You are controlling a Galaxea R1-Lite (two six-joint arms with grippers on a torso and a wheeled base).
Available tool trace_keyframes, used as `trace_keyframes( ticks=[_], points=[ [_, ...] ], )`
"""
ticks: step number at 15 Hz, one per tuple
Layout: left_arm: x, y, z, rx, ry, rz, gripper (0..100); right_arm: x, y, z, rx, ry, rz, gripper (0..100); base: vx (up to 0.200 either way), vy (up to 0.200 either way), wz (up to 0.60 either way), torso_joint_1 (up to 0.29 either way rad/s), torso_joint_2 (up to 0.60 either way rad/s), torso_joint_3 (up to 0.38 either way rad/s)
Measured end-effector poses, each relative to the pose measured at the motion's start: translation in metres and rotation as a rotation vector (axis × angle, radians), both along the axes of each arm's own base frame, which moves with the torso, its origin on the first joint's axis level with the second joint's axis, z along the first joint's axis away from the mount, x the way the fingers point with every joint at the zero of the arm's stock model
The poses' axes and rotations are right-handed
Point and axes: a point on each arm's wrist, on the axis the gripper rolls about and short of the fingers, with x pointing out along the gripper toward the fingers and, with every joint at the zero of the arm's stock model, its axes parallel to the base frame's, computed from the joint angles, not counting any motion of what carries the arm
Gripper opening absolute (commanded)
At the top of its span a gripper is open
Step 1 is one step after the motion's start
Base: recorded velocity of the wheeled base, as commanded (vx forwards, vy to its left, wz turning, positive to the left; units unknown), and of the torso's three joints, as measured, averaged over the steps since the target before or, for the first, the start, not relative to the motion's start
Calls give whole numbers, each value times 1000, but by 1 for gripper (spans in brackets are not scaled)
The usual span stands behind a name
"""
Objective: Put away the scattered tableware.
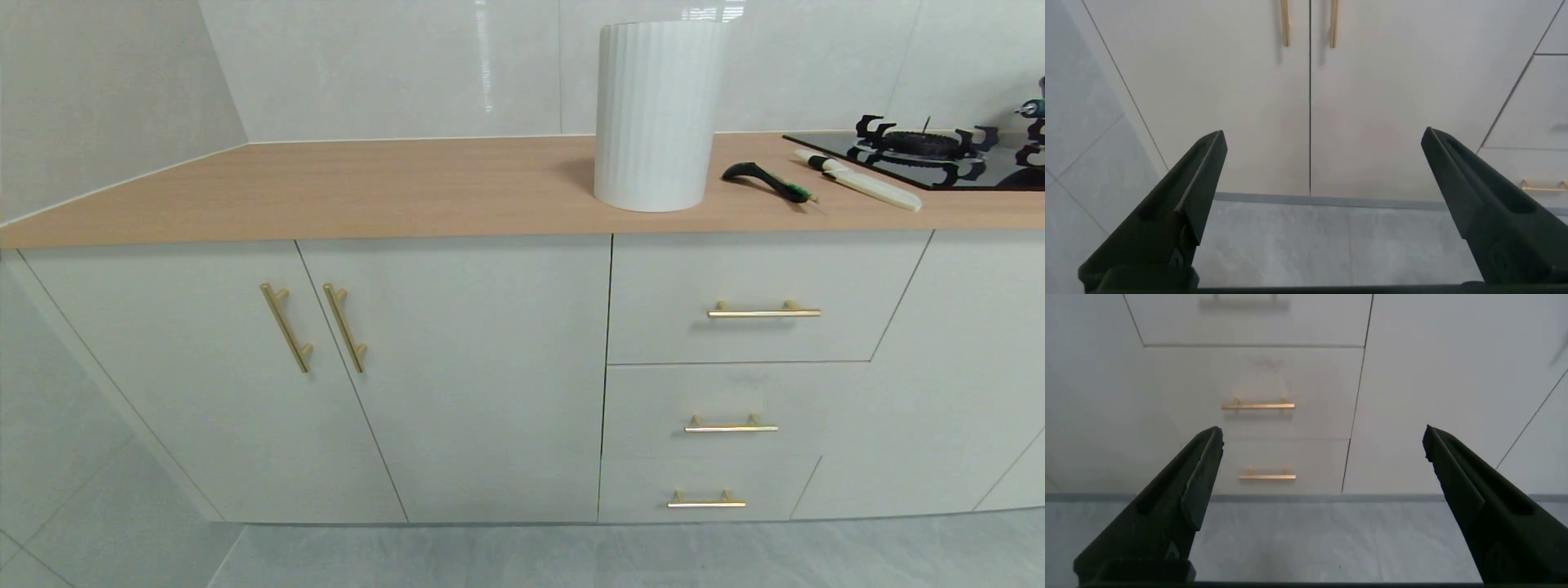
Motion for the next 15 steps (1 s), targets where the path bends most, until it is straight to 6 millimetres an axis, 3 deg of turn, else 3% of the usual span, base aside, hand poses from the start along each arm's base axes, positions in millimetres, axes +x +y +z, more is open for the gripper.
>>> trace_keyframes(
  ticks=[3, 6, 10, 13, 15],
  points=[
    [0, 0, 0, 0, 0, 0, 100, -5, 0, 45, 38, -75, 65, 100, 0, 0, 0, 0, 0, 0],
    [0, 0, 0, 0, 0, 0, 100, 20, 1, 78, 36, 52, 103, 100, 0, 0, 0, 0, 0, 0],
    [0, 0, 0, 0, 0, 0, 100, 96, 7, 101, 30, 345, 131, 100, 0, 0, 0, 0, 0, 0],
    [0, 0, 0, 0, 0, 0, 100, 170, 15, 93, 24, 565, 155, 100, 0, 0, 0, 0, 0, 0],
    [0, 0, 0, 0, 0, 0, 100, 222, 23, 77, 20, 667, 167, 100, 0, 0, 0, 0, 0, 0]
  ],
)
